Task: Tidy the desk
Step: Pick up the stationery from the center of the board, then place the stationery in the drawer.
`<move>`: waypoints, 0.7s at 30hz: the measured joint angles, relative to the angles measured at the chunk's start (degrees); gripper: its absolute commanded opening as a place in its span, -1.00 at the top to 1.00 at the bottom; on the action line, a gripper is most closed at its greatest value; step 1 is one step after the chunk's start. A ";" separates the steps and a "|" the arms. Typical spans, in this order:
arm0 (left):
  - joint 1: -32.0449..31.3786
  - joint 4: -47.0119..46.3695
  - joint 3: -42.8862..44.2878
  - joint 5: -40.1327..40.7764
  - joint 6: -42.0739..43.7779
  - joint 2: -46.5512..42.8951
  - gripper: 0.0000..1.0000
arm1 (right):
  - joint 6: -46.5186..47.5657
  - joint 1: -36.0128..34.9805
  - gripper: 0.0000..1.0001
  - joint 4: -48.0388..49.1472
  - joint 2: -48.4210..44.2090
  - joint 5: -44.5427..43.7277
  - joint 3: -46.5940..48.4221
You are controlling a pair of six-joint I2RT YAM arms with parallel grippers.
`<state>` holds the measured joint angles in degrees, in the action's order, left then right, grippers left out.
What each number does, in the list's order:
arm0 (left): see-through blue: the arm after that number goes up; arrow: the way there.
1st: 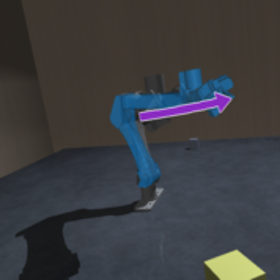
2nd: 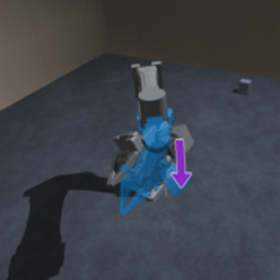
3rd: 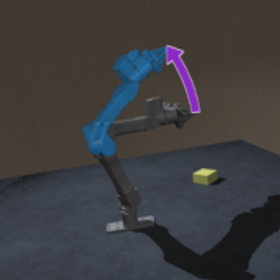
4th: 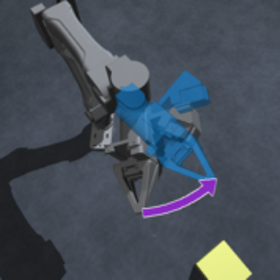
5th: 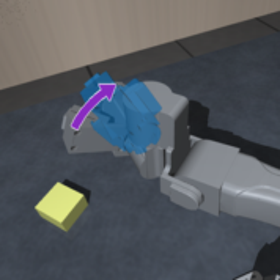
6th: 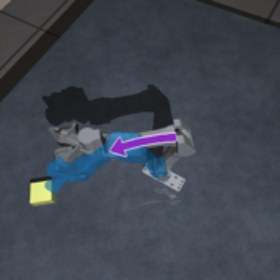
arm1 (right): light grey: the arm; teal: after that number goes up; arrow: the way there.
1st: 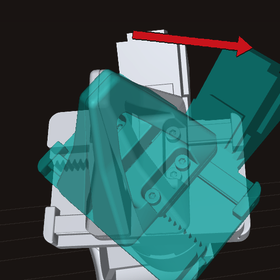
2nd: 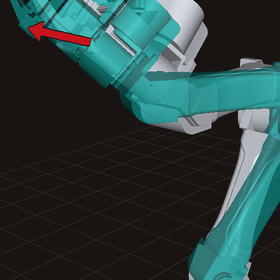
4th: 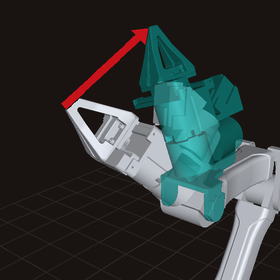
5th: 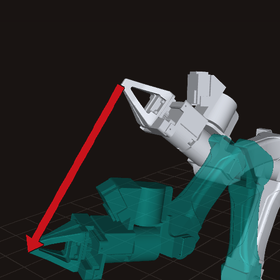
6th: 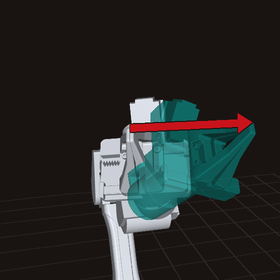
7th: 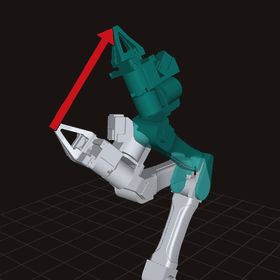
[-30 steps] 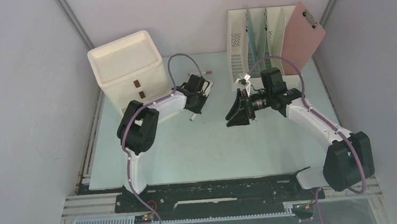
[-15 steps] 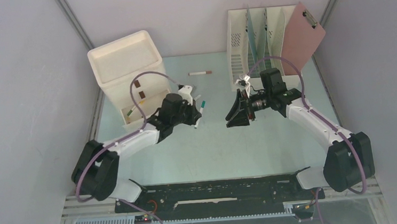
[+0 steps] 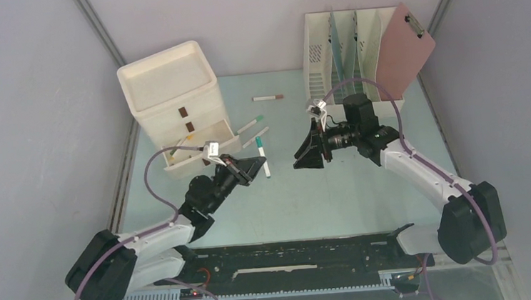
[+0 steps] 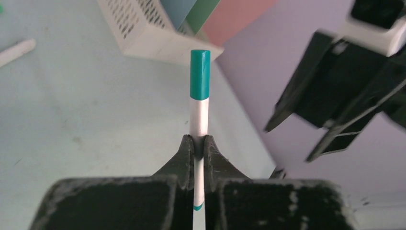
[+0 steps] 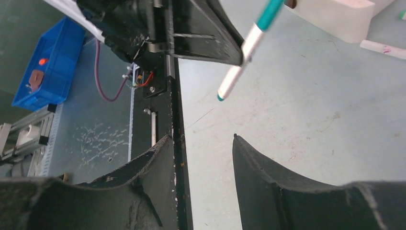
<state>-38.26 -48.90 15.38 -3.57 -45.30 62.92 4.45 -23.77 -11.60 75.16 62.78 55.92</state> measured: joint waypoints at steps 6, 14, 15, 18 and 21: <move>-4.76 -9.51 -2.95 11.13 -8.48 -2.03 1.00 | -5.40 -1.64 -0.17 4.72 -0.04 -2.36 -1.25; -9.75 -15.17 -3.39 20.98 -16.04 -0.22 1.00 | -7.39 -4.46 -0.20 6.75 -0.02 -3.52 -1.25; -10.38 -15.82 -3.39 21.94 -16.41 0.20 1.00 | -7.45 -4.55 -0.20 6.80 -0.02 -3.65 -1.25; -12.24 -16.81 -3.26 24.24 -17.07 1.29 1.00 | -7.67 -4.74 -0.21 6.97 0.20 -3.82 -1.25; -13.86 -17.22 -2.78 25.94 -17.20 2.43 1.00 | -7.85 -5.16 -0.21 7.15 0.57 -3.85 -1.25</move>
<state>-52.12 -66.13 12.60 22.37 -62.50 65.34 -3.40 -28.93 -4.45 75.72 58.94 54.68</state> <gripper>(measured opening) 0.024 0.601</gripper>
